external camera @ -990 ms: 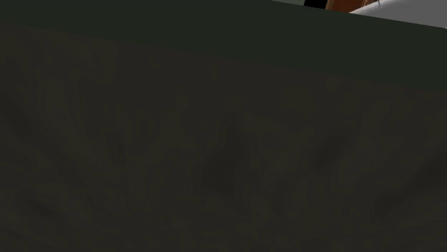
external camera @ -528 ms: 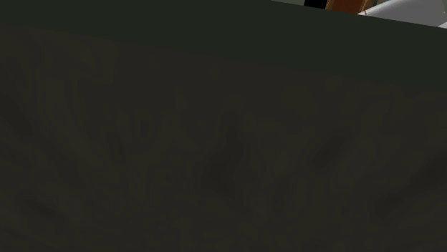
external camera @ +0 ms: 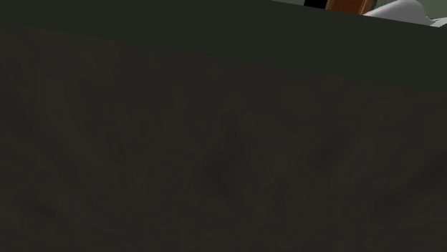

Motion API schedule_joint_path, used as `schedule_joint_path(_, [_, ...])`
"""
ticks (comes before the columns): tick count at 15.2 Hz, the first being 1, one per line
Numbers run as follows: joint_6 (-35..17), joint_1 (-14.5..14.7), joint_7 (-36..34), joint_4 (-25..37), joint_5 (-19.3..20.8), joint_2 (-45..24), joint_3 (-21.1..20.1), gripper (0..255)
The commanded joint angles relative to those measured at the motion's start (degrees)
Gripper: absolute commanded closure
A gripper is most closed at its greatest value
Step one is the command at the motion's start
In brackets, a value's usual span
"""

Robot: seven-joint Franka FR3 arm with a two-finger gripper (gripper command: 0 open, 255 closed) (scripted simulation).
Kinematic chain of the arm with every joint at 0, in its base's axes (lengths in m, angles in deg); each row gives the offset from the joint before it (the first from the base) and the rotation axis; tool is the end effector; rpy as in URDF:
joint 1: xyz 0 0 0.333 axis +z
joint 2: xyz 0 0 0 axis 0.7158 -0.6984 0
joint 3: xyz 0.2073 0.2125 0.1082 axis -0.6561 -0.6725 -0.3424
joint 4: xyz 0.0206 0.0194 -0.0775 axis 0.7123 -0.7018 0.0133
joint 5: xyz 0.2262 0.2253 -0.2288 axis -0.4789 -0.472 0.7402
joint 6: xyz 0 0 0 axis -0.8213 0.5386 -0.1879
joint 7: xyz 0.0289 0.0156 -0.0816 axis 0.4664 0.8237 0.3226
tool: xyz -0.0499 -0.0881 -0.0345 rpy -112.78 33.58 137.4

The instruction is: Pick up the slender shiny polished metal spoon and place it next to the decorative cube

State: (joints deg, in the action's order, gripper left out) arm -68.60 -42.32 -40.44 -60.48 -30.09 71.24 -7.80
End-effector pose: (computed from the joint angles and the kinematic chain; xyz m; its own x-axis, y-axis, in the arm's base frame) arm 0.5275 0.0992 0.3951 0.8854 0.4085 0.2216 0.4407 -0.8895 -0.1212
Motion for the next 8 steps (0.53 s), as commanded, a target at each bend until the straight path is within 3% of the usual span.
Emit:
schedule_joint_path(1, [-1.7, 0.1, 0.3, -0.8, -0.3, -0.9, -0.1, 255])
schedule_joint_path(8, [-7.0, 0.3, 1.7, -2.8, -1.3, -4.2, -0.3, 255])
